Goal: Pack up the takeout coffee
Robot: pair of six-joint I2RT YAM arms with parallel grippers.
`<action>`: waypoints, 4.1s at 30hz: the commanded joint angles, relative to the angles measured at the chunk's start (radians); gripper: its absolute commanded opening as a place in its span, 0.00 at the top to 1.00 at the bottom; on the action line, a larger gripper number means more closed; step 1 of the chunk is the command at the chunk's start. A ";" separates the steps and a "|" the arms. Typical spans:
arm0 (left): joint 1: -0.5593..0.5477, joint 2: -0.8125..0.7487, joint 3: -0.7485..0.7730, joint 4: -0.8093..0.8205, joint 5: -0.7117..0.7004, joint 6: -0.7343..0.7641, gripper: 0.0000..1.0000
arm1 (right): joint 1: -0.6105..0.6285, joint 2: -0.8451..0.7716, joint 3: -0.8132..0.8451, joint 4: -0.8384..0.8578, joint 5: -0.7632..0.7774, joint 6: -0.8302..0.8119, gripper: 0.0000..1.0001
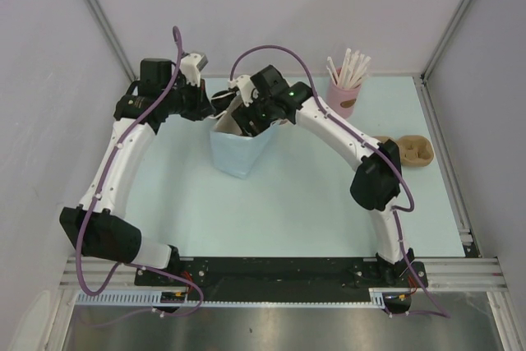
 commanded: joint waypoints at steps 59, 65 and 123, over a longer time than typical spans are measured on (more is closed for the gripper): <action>0.004 -0.040 0.151 -0.137 0.121 0.116 0.98 | 0.046 -0.829 -0.655 0.061 -0.107 -0.470 1.00; -0.059 -0.165 0.127 -0.146 0.170 0.234 0.93 | 0.087 -0.916 -0.763 -0.145 -0.325 -0.542 1.00; -0.377 -0.453 -0.236 -0.265 0.082 0.524 1.00 | 0.762 -0.555 -0.802 0.151 0.121 -0.375 1.00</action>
